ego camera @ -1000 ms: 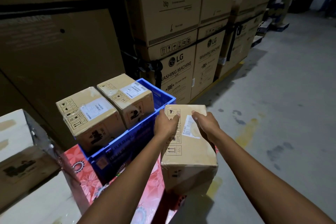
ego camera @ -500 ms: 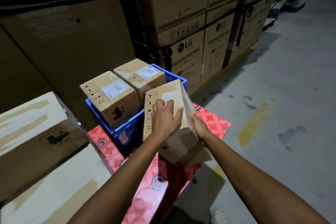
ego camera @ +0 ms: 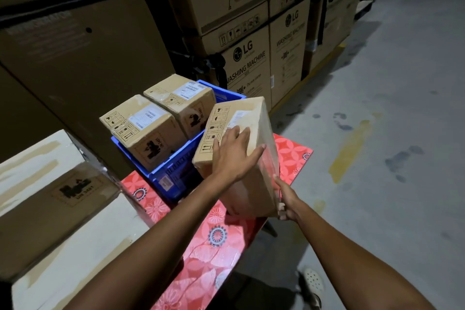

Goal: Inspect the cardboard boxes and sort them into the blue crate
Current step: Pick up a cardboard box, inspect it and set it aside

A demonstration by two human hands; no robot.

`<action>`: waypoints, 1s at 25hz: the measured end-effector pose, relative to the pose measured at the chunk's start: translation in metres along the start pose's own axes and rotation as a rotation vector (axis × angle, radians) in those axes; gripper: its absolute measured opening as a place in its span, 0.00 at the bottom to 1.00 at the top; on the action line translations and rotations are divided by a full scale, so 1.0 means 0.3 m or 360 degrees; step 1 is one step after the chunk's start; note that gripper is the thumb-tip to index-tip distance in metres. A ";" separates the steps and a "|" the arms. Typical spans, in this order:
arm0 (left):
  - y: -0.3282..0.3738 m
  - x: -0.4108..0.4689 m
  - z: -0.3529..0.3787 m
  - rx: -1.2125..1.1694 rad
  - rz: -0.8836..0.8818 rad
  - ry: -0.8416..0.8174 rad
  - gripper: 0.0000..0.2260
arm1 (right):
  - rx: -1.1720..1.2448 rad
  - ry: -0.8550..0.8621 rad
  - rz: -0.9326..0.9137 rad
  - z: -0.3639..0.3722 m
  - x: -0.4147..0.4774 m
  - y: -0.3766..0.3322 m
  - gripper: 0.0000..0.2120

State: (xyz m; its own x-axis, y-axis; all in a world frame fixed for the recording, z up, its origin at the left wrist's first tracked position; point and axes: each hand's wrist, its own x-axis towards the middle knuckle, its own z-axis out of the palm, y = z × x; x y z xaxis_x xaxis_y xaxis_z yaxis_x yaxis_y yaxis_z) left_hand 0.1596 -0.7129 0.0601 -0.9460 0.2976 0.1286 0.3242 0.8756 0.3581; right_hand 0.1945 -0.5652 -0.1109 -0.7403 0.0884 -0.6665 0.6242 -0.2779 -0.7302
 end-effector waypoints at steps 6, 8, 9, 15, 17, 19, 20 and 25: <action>-0.046 -0.009 -0.075 -0.0309 -0.0099 0.0124 0.26 | 0.0234 0.0295 -0.0193 -0.075 -0.112 -0.025 0.22; -0.101 -0.024 -0.127 -0.0648 -0.0231 0.0214 0.22 | 0.0120 0.0408 -0.0375 -0.104 -0.126 -0.059 0.28; -0.142 -0.041 -0.148 -0.0843 -0.0328 0.0257 0.19 | 0.0060 0.0418 -0.0439 -0.104 -0.152 -0.087 0.28; -0.351 -0.298 -0.285 -0.1449 -0.0792 0.0668 0.22 | -0.0252 0.0269 -0.0882 0.035 -0.252 -0.261 0.11; -0.385 -0.426 -0.329 -0.1553 -0.0928 0.0850 0.25 | -0.0337 0.0159 -0.1001 0.118 -0.284 -0.298 0.14; -0.387 -0.579 -0.377 -0.1555 -0.0993 0.1053 0.20 | -0.0454 0.0023 -0.1091 0.216 -0.329 -0.312 0.16; -0.396 -0.653 -0.395 -0.1559 -0.1012 0.1142 0.19 | -0.0481 -0.0058 -0.1120 0.266 -0.354 -0.312 0.16; -0.455 -1.007 -0.436 -0.1639 -0.1252 0.1514 0.25 | -0.0670 -0.0504 -0.1105 0.531 -0.465 -0.235 0.17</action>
State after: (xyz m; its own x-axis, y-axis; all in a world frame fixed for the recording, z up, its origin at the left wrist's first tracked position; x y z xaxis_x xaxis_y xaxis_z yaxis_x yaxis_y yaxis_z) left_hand 0.4020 -0.9721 0.0932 -0.6518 -0.7581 -0.0196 0.0204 -0.0434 0.9989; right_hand 0.2139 -0.7102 0.0575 -0.9832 -0.1809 -0.0221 -0.0002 0.1223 -0.9925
